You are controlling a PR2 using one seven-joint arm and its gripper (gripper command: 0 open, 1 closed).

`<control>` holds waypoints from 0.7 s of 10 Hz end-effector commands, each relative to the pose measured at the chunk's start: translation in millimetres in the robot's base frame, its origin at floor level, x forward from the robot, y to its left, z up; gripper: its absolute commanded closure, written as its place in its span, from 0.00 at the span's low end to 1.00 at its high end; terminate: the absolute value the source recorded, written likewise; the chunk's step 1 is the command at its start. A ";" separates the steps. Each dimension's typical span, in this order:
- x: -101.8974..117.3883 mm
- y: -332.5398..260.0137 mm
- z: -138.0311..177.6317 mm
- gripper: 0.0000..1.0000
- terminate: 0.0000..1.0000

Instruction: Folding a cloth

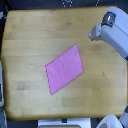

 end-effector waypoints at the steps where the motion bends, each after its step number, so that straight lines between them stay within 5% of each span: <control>1: -0.8 1.2 -0.6 0.00 0.00; 7: -26.0 54.6 -43.5 0.00 0.00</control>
